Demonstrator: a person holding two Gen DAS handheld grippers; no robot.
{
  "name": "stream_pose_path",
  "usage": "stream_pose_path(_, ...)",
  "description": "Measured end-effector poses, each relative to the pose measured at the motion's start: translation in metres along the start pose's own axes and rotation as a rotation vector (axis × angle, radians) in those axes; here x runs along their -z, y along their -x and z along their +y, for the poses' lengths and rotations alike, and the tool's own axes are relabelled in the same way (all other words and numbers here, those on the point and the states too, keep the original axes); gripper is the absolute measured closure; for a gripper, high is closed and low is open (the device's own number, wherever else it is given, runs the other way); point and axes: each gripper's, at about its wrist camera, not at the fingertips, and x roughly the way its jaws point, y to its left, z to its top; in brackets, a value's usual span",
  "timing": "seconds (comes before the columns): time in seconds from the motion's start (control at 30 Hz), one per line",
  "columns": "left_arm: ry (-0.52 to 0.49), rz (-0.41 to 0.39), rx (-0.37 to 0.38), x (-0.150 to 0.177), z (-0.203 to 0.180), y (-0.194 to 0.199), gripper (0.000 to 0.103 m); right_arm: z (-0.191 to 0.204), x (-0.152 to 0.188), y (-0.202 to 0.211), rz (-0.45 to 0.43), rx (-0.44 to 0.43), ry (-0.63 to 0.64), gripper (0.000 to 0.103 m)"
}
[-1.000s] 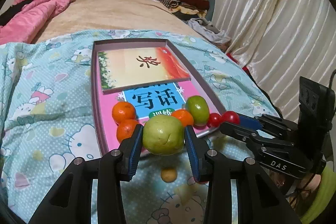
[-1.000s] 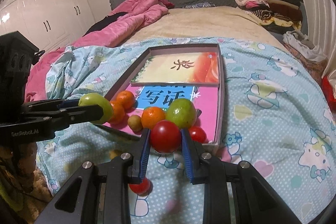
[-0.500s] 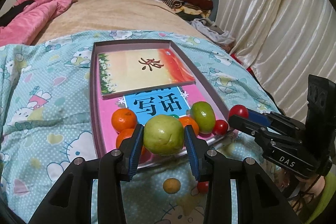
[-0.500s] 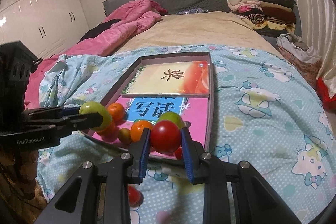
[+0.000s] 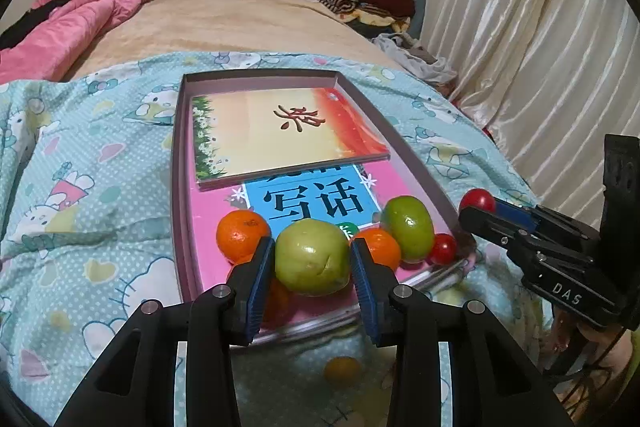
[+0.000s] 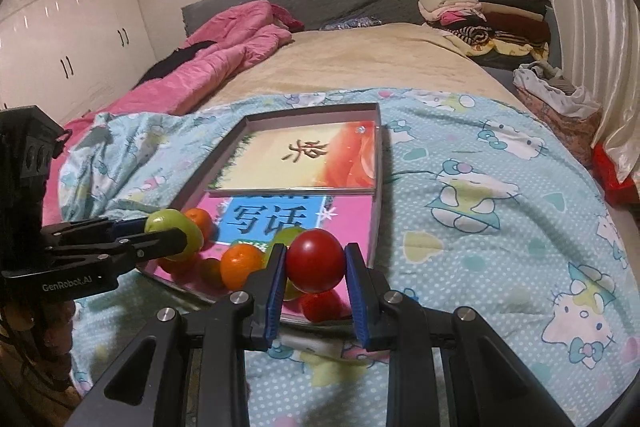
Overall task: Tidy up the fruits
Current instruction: 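Lower the lime and tomato onto the workbook and open both grippers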
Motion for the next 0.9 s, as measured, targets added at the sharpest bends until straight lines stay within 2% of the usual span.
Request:
stream_pose_path(0.27,-0.028,0.004,-0.018,-0.004,-0.003,-0.016,0.064,0.001,0.005,-0.016,0.051,0.035,0.023,0.074)
stream_pose_path(0.53,-0.048,0.012,-0.037,-0.011,-0.004,-0.034,0.066,0.001,0.005,-0.021,0.045,0.048,0.024,0.074)
stream_pose_path(0.9,-0.05,0.015,-0.034,-0.01,-0.004,-0.033,0.066,0.002,0.004,-0.025,0.044,0.051,0.028,0.074)
